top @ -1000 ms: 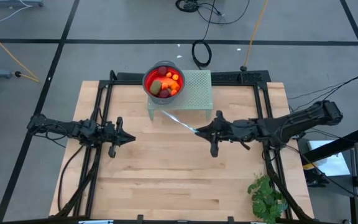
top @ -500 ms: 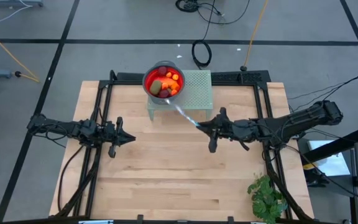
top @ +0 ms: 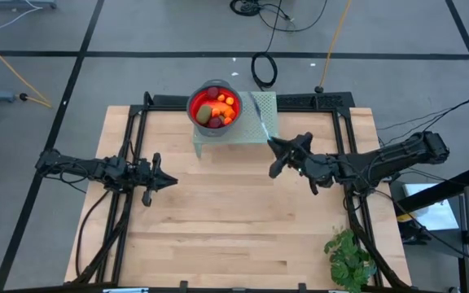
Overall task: Pick & Place Fruit
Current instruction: Put the knife on the shelf
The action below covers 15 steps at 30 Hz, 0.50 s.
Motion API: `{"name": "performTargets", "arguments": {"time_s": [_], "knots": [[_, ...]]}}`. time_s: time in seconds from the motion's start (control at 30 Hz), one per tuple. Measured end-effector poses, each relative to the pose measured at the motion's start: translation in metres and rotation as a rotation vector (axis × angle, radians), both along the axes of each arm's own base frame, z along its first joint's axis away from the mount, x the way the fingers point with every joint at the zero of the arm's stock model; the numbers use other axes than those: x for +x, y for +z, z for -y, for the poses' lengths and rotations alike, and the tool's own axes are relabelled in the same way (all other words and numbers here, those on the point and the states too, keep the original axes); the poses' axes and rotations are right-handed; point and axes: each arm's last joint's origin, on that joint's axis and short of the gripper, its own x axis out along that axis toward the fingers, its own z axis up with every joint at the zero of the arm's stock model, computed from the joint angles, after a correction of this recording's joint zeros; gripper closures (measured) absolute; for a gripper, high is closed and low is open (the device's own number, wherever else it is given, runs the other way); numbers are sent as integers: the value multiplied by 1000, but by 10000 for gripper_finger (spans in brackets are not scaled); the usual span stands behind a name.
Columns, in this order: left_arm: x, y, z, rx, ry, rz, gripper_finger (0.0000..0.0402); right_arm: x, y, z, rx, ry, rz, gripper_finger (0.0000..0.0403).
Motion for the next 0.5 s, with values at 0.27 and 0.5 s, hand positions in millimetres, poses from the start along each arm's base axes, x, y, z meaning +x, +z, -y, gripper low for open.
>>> {"name": "performTargets", "arguments": {"time_s": [0.27, 0.5], "knots": [[0, 0, 0, -5, 0, -1, 378, 0, 8, 10, 0, -147, 93, 368], [0, 0, 0, -4, 1, -1, 378, 9, 4, 14, 4, -212, 136, 366]]}}
